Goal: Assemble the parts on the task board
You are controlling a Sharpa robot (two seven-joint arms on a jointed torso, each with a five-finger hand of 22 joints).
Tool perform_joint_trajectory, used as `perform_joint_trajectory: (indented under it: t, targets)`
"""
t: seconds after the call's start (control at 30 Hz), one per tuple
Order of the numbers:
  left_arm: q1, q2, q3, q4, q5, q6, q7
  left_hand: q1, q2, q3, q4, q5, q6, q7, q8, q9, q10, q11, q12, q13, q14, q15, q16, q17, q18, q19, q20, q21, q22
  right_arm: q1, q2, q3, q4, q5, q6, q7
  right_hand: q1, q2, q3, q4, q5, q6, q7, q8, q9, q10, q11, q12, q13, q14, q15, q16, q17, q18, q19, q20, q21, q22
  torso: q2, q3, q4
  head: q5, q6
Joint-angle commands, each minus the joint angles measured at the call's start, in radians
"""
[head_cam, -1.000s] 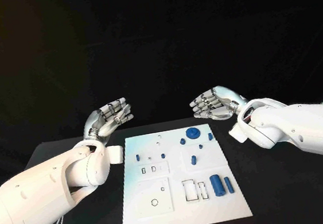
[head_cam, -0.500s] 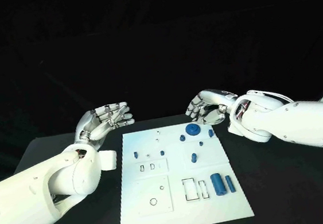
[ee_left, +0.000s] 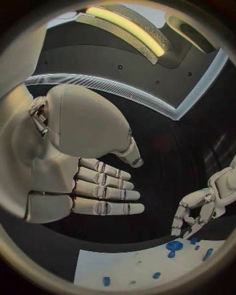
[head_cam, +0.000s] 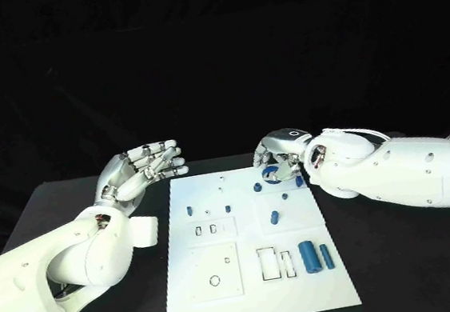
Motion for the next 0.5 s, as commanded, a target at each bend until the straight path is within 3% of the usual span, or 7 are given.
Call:
perform_joint_trajectory:
  t: [0.03, 0.17, 0.33, 0.5]
  targets:
    - [0.005, -0.004, 0.002, 0.009, -0.001, 0.005, 0.002, -0.006, -0.019, 0.042, -0.002, 0.006, 0.002, 0.001, 0.018, 0.020, 0.005, -0.001, -0.012, 0.011, -0.001, -0.004, 0.024, 0.018, 0.017, 0.032, -0.002, 0.021, 0.015, 0.000, 0.007, 0.001, -0.006, -0.014, 0.011, -0.008, 0.004, -0.014, 0.009, 0.027, 0.014, -0.009, -0.002, -0.022, 0.018, -0.036, -0.007, -0.015, 0.016, 0.047, -0.001, 0.075, 0.045, -0.029, 0.032, 0.004, 0.090, 0.056, 0.014, -0.0003, 0.0085, -0.006, 0.001]
    - [0.008, -0.008, 0.002, 0.014, -0.001, 0.007, 0.001, -0.007, -0.020, 0.042, -0.003, 0.006, 0.001, 0.002, 0.018, 0.020, 0.004, 0.000, -0.014, 0.010, -0.002, -0.005, 0.024, 0.021, 0.017, 0.033, -0.003, 0.024, 0.017, 0.000, 0.012, 0.001, -0.007, -0.019, 0.027, -0.013, 0.007, -0.017, 0.007, 0.035, 0.014, -0.014, -0.003, -0.024, 0.030, -0.044, -0.003, -0.016, 0.021, 0.052, 0.000, 0.150, 0.111, -0.042, 0.044, 0.010, 0.184, 0.165, 0.019, -0.0015, 0.0111, -0.009, -0.002]
    - [0.009, -0.008, 0.002, 0.013, -0.001, 0.009, -0.001, -0.007, -0.020, 0.042, -0.003, 0.006, 0.001, 0.002, 0.018, 0.020, 0.004, 0.000, -0.014, 0.010, -0.002, -0.005, 0.024, 0.022, 0.017, 0.034, -0.003, 0.026, 0.017, -0.001, 0.018, 0.001, -0.012, -0.028, 0.059, -0.023, 0.008, -0.019, -0.001, 0.041, 0.014, -0.022, -0.004, -0.028, 0.038, -0.056, -0.003, -0.016, 0.023, 0.054, 0.002, 0.189, 0.144, -0.049, 0.050, 0.014, 0.236, 0.227, 0.022, -0.0019, 0.0147, -0.010, -0.003]
    - [0.010, -0.008, 0.002, 0.012, -0.001, 0.010, -0.002, -0.009, -0.020, 0.042, -0.004, 0.006, 0.000, 0.002, 0.017, 0.021, 0.003, 0.000, -0.016, 0.010, -0.003, -0.004, 0.025, 0.024, 0.017, 0.034, -0.003, 0.029, 0.019, -0.006, 0.024, 0.001, -0.021, -0.032, 0.082, -0.028, 0.007, -0.019, -0.008, 0.045, 0.014, -0.025, -0.004, -0.029, 0.041, -0.061, -0.003, -0.016, 0.025, 0.055, 0.001, 0.201, 0.153, -0.054, 0.057, 0.015, 0.265, 0.261, 0.026, -0.0012, 0.0145, -0.010, -0.002]
